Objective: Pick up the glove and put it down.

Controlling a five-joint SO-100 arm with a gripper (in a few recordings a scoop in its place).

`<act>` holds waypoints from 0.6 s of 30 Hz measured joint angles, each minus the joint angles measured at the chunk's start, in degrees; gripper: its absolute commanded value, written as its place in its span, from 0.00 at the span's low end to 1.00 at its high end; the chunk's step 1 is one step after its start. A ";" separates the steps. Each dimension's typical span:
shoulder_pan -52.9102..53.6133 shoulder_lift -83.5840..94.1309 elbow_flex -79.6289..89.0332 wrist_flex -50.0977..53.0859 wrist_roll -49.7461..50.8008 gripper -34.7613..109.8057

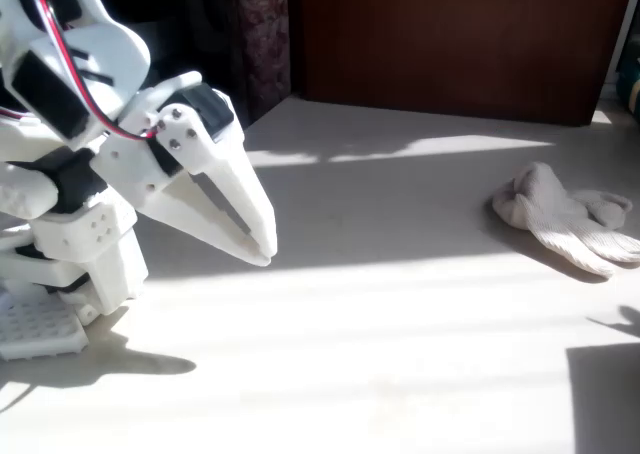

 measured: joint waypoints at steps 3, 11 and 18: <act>0.00 -8.53 -8.61 0.00 0.00 0.24; -5.54 -29.00 -30.06 0.00 0.00 0.24; -12.04 -50.80 -46.76 -1.41 0.00 0.24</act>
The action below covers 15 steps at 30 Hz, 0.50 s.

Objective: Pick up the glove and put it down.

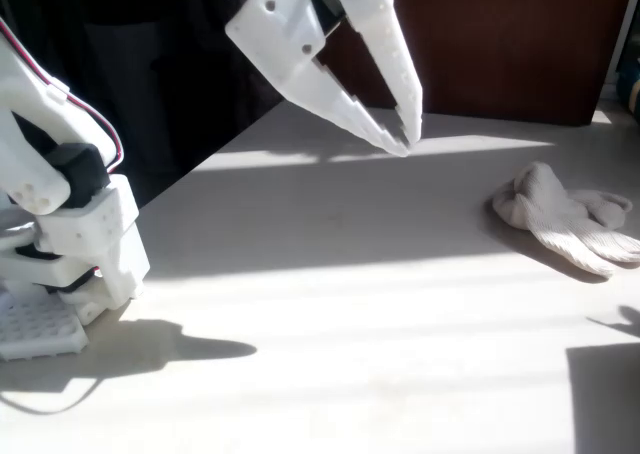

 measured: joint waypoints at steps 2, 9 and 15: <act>-2.20 -7.03 -5.19 -2.46 0.00 0.24; -8.53 -28.13 -22.68 -8.88 0.00 0.24; -13.62 -41.22 -33.75 -9.05 0.00 0.24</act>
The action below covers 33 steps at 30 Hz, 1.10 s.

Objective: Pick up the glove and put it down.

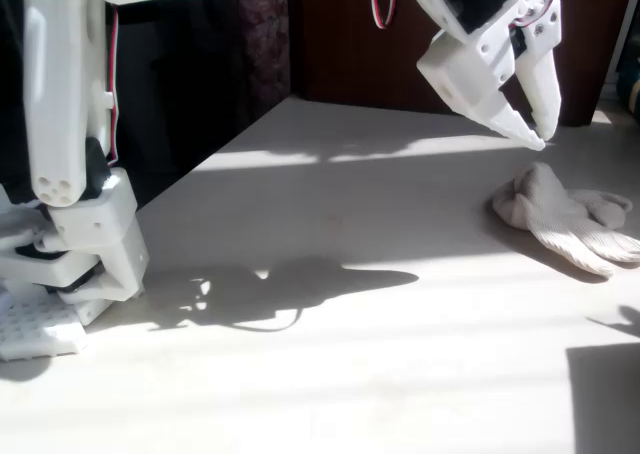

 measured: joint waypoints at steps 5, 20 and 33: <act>-3.34 -8.00 -5.36 -0.18 1.32 0.24; -5.36 -24.17 -18.11 -5.80 4.13 0.26; -5.45 -24.17 -18.54 0.62 4.13 0.50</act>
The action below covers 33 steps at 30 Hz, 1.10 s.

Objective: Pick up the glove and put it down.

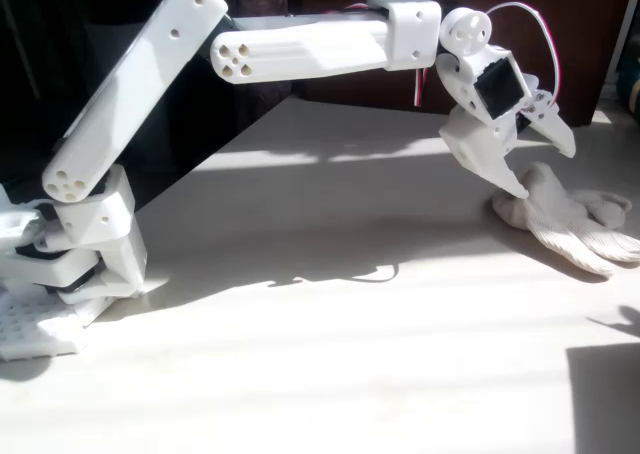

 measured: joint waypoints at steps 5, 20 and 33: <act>0.00 -0.35 0.00 2.11 0.00 0.50; 0.00 -8.44 -4.13 -3.96 0.00 0.50; 0.00 -8.44 -4.13 -3.96 0.00 0.35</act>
